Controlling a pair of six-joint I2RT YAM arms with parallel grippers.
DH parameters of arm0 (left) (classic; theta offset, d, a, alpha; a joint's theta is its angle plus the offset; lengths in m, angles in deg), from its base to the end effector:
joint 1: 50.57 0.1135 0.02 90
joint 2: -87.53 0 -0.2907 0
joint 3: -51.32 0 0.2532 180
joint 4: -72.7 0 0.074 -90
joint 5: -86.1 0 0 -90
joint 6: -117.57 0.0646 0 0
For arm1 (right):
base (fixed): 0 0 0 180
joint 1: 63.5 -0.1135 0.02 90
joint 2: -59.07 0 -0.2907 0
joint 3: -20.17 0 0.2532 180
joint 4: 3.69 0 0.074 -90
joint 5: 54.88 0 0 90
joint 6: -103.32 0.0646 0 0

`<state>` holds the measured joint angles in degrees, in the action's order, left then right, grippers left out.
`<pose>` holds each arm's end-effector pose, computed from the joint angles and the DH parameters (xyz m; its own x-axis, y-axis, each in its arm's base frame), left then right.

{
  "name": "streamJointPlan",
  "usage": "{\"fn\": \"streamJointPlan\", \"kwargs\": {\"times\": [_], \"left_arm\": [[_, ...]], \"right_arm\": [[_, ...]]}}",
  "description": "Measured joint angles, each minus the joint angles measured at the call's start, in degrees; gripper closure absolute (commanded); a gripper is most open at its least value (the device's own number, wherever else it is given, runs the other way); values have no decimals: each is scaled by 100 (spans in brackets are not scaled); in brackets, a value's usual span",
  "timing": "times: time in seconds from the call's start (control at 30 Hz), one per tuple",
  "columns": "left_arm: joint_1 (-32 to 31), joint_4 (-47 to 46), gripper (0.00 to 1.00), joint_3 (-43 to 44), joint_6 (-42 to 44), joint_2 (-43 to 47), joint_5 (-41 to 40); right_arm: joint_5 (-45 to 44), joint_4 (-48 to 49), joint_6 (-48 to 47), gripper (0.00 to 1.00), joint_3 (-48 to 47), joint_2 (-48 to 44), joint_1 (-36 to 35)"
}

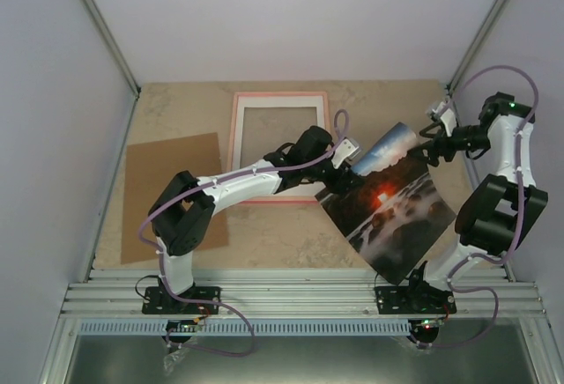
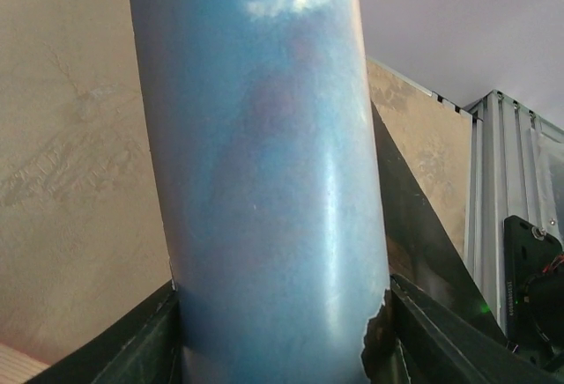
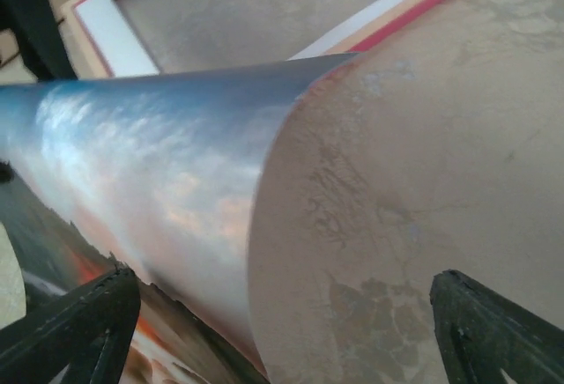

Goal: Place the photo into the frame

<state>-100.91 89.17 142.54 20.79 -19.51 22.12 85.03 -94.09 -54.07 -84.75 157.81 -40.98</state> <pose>0.2720 -0.3725 0.2519 -0.4482 0.3744 -0.8118 0.8818 0.3346 -0.3325 0.3215 -0.0798 0.3131 -0.5153 -0.4299 -0.7414 -0.7809 0.5918 0.1997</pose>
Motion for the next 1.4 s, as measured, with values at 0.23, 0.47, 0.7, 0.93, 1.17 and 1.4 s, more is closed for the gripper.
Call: {"fn": "streamJointPlan", "kwargs": {"times": [0.23,0.47,0.7,0.93,1.17,1.4], "left_arm": [[28,57,32,-2,96,17,-22],[481,780,1,264,50,260,-149],[1040,1963,0,511,817,1694,-256],[1071,3073,7,1062,1867,2417,26],[1071,4214,32,1788,2623,2304,55],[1071,4675,19,1985,3060,2371,-229]], "right_arm": [[98,-4,-245,88,638,-103,-494],[310,-39,-133,99,463,-496,-649],[898,-7,-254,100,286,-1523,-883],[1250,-11,-352,99,114,-2083,-1567],[1386,-9,-348,99,87,-2081,-1902],[1392,-9,-376,100,234,-2280,-2168]]}}
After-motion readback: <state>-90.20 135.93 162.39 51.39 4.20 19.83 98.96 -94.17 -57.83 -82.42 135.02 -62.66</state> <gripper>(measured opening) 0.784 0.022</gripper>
